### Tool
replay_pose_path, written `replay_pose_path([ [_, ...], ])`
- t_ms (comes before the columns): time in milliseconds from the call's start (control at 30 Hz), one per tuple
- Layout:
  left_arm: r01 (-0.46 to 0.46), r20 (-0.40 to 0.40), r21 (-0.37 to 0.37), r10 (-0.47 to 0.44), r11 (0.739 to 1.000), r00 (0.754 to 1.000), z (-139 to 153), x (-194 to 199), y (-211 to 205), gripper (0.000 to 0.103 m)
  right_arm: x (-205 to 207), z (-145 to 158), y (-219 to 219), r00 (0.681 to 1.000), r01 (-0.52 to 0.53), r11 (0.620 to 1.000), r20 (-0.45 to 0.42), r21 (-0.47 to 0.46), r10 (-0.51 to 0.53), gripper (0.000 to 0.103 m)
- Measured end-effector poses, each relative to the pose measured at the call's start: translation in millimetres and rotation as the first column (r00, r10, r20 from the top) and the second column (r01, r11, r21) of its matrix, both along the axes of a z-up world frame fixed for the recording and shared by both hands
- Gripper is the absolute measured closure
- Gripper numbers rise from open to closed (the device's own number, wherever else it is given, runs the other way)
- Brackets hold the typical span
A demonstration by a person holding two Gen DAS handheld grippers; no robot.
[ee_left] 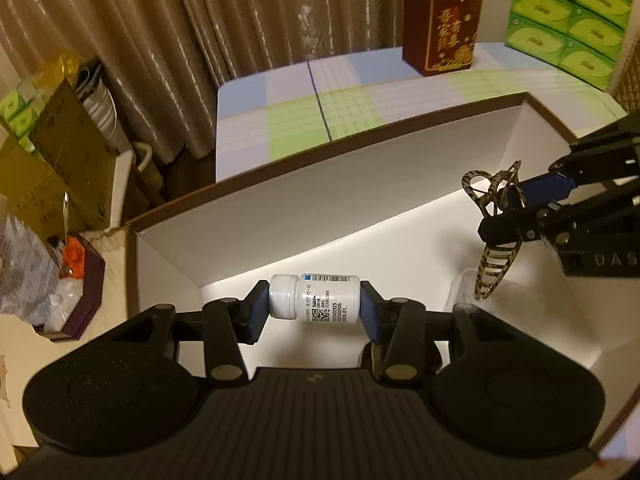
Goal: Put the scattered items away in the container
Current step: 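Lift the pill bottle and claw clip and carry them over the brown box, then open both grippers to drop the bottle and clip into the box, then lift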
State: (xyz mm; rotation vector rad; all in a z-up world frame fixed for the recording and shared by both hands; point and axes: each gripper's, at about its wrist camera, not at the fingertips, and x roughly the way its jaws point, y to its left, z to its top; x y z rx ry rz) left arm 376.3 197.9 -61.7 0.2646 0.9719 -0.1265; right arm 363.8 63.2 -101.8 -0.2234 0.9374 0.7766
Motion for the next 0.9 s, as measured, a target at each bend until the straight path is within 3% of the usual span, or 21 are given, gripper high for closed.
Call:
replay_pose_path([
  [433,-0.044,-0.069,-0.011,0.043,0.999,0.997,-28.8,29.3,-0.6,0.061,20.2,-31.1,13.9,1.000,0.002,0.997,-0.024,-0.079,-0.004,0.080],
  [900,-0.063,-0.090,0.018,0.064,0.998,0.994,-38.0,33.6,-2.0,0.054,23.0,-31.7,13.0,1.000,0.016,0.996,-0.020,-0.085,-0.018,0.080],
])
